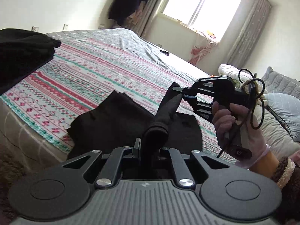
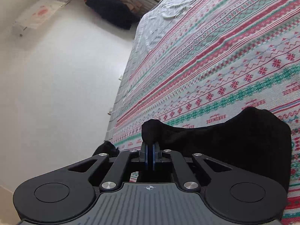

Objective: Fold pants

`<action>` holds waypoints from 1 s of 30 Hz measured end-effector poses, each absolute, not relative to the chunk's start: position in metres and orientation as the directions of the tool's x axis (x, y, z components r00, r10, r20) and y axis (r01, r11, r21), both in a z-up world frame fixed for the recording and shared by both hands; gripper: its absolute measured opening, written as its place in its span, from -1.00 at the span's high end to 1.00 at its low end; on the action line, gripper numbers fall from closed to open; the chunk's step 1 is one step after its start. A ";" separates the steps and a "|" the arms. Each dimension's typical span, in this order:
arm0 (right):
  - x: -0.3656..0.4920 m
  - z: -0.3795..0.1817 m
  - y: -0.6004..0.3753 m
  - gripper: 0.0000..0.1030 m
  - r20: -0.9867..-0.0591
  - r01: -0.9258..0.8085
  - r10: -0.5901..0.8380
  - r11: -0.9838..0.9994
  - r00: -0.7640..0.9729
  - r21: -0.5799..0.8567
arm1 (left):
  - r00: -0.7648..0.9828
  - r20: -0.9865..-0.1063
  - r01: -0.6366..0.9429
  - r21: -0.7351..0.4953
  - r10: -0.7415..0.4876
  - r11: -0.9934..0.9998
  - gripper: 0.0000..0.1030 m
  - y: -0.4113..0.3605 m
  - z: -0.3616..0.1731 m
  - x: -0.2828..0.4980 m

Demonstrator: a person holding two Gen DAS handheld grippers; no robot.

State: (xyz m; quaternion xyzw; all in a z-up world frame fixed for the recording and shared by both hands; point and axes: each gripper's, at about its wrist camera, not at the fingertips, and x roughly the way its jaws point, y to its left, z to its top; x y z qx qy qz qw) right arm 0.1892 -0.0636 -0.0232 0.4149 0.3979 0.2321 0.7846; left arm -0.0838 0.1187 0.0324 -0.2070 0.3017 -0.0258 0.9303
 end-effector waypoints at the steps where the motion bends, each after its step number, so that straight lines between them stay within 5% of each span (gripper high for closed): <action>1: 0.190 -0.026 -0.055 0.90 -0.434 -0.040 0.698 0.551 0.570 0.833 | 0.810 -0.564 -0.101 -0.405 -0.161 0.909 0.49 0.127 0.030 -0.083; 13: 0.188 -0.036 -0.014 0.79 -0.430 -0.122 0.705 0.586 0.564 0.801 | 0.760 -0.642 -0.208 -0.385 -0.099 0.899 0.42 0.166 0.006 -0.072; 16: 0.188 -0.037 -0.015 0.61 -0.444 -0.100 0.712 0.581 0.544 0.808 | 0.741 -0.671 -0.238 -0.295 -0.024 0.925 0.14 0.163 0.005 -0.070; 20: 0.183 -0.034 -0.017 -0.03 -0.460 -0.095 0.698 0.599 0.549 0.795 | 0.752 -0.658 -0.230 -0.192 0.049 0.954 -0.14 0.162 0.015 -0.069; 22: 0.179 -0.032 -0.020 -0.08 -0.465 -0.097 0.691 0.608 0.553 0.788 | 0.756 -0.653 -0.193 -0.165 0.040 0.967 -0.32 0.162 0.022 -0.061; 30: 0.158 -0.021 -0.044 -0.39 -0.527 -0.089 0.639 0.679 0.560 0.728 | 0.727 -0.682 -0.017 -0.142 -0.085 0.990 -0.31 0.166 0.030 0.000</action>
